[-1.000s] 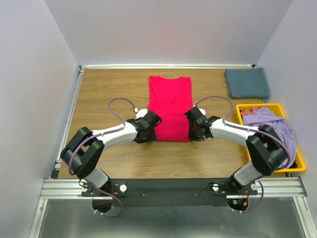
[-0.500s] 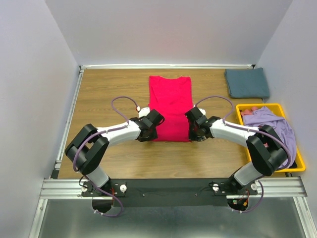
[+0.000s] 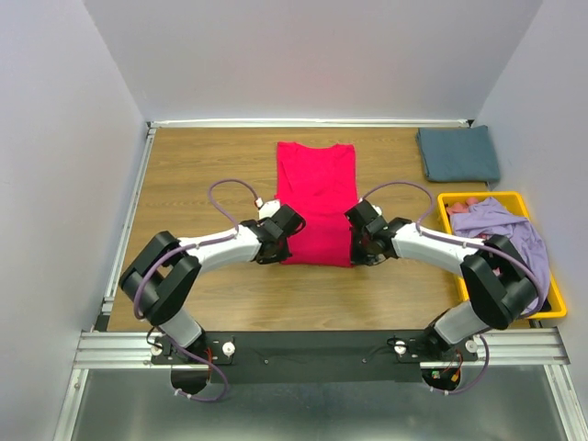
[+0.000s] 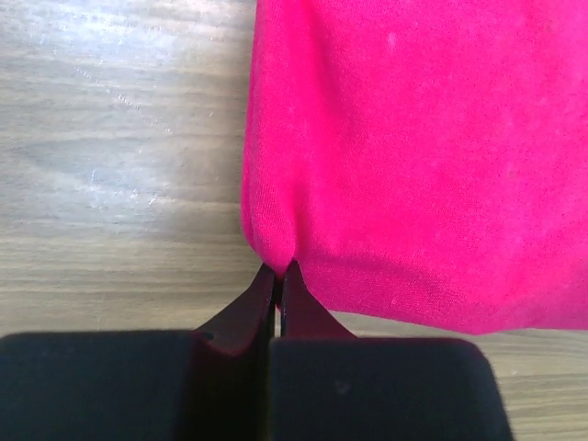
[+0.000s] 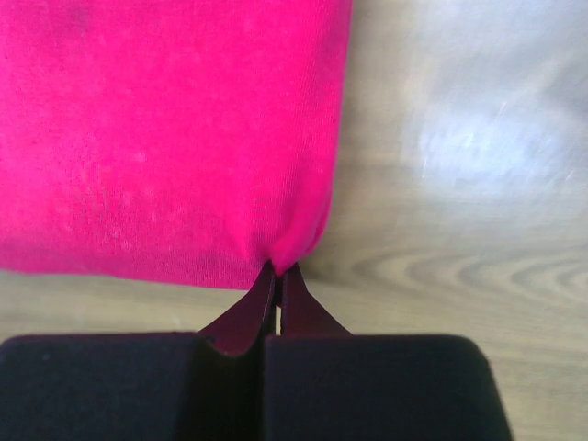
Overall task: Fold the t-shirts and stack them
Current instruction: Fold the tshirt
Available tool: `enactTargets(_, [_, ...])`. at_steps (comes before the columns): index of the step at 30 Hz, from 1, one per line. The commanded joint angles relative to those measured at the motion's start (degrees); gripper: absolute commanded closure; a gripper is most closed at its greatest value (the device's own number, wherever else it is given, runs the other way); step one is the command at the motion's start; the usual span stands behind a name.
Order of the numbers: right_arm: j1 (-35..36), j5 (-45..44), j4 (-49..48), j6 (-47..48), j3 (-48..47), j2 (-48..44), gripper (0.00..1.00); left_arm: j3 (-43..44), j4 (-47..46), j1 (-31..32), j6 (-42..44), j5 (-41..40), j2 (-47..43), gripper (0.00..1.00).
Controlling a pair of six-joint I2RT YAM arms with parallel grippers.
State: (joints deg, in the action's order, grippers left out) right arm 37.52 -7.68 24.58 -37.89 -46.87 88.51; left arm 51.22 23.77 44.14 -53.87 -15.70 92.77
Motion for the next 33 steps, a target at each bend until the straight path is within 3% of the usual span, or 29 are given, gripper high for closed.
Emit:
enactTargets(1, [1.15,8.97,9.16,0.09,3.19,-2.54,0.99,-4.02,10.67,1.73,2.88,2.25,-3.97,1.0])
enactTargets(3, [1.59,11.1,15.13,0.62,3.1,-6.49,0.99,-4.29,16.55,2.88,4.03,2.61,-7.15,1.0])
enactTargets(10, [1.59,19.36,32.53,1.33,-2.69,-18.36,0.99,-5.08,32.37,10.42,4.65,19.72,-26.02,1.0])
enactTargets(15, [1.68,18.5,41.42,2.29,-11.36,-19.43,0.99,-1.31,35.82,10.36,4.11,26.08,-33.88,1.0])
enactTargets(22, [0.28,-4.08,39.33,5.37,-32.45,-7.84,0.99,4.06,28.79,-5.89,16.06,24.68,-28.97,1.0])
enactTargets(28, [-2.62,-2.69,31.94,8.79,-42.15,1.56,0.99,7.13,22.13,-16.78,21.16,24.13,-24.66,1.0])
enactTargets(33, [-4.02,-0.93,29.65,11.34,-49.79,7.11,0.99,10.03,18.25,-21.19,24.07,24.32,-21.32,1.0])
